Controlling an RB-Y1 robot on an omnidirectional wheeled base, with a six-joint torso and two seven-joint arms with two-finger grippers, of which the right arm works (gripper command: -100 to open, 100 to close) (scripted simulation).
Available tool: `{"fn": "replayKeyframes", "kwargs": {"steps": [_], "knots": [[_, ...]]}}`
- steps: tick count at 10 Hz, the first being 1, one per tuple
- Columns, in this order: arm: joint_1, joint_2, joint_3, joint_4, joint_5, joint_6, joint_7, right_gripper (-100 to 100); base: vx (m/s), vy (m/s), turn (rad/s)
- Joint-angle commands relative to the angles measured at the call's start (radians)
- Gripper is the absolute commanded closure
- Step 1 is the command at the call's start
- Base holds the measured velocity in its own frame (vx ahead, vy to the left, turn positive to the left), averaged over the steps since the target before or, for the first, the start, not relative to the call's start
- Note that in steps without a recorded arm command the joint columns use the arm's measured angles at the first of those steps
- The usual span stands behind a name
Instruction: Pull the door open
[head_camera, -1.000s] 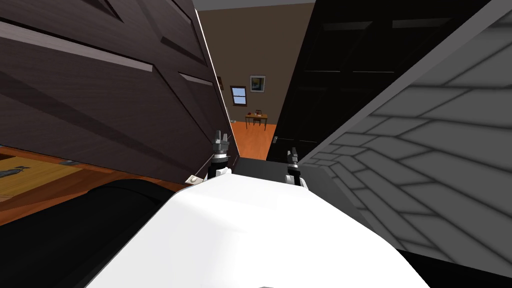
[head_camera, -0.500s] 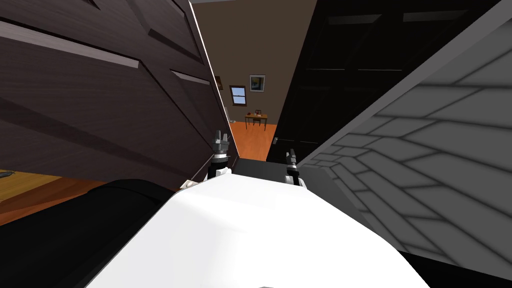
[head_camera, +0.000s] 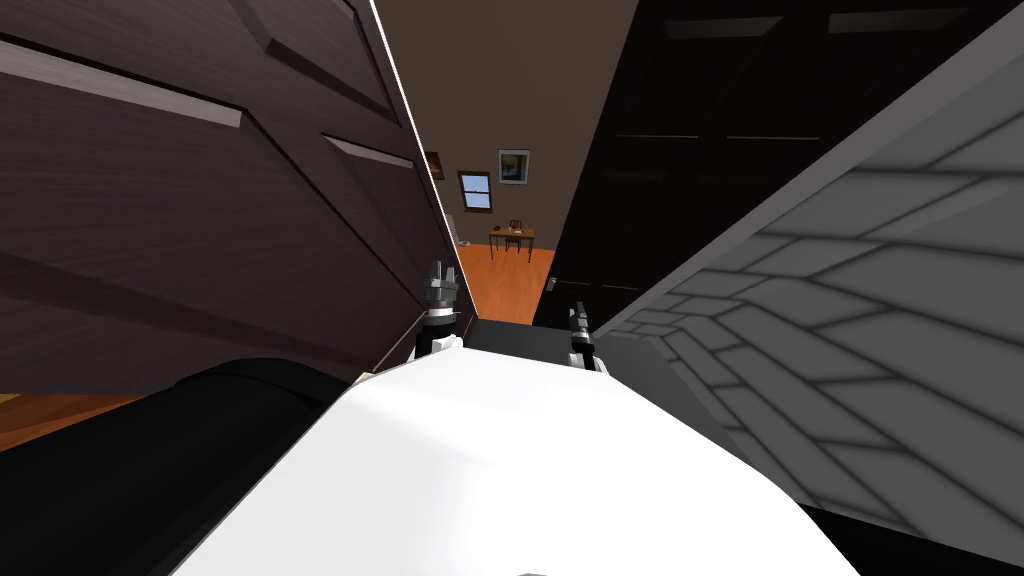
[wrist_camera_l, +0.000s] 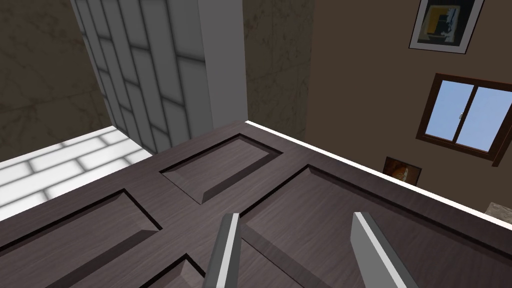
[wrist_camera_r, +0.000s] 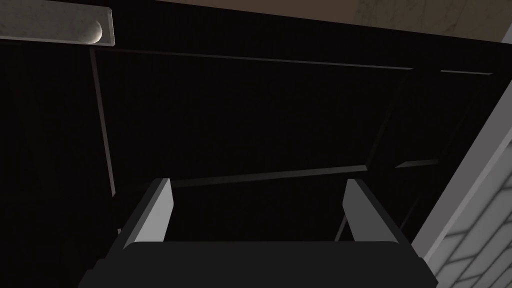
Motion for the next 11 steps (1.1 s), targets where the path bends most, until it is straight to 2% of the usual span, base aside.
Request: {"fn": "replayKeyframes", "kwargs": {"steps": [1,5,6,7,11], "knots": [[-0.008,-0.005,-0.002,0.032,0.009,-0.003,-0.014,-100,0.109,0.002,-0.008],[-0.047,-0.012,-0.012,0.152,0.029,-0.029,-0.038,-100,0.099,0.011,-0.012],[-0.056,-0.014,-0.015,0.177,0.034,-0.035,-0.044,-100,0.103,0.029,-0.013],[-0.056,-0.014,-0.015,0.179,0.034,-0.035,-0.044,-100,0.068,0.006,-0.002],[-0.091,-0.020,-0.024,0.287,0.052,-0.058,-0.066,-100,0.080,0.001,-0.009]]}}
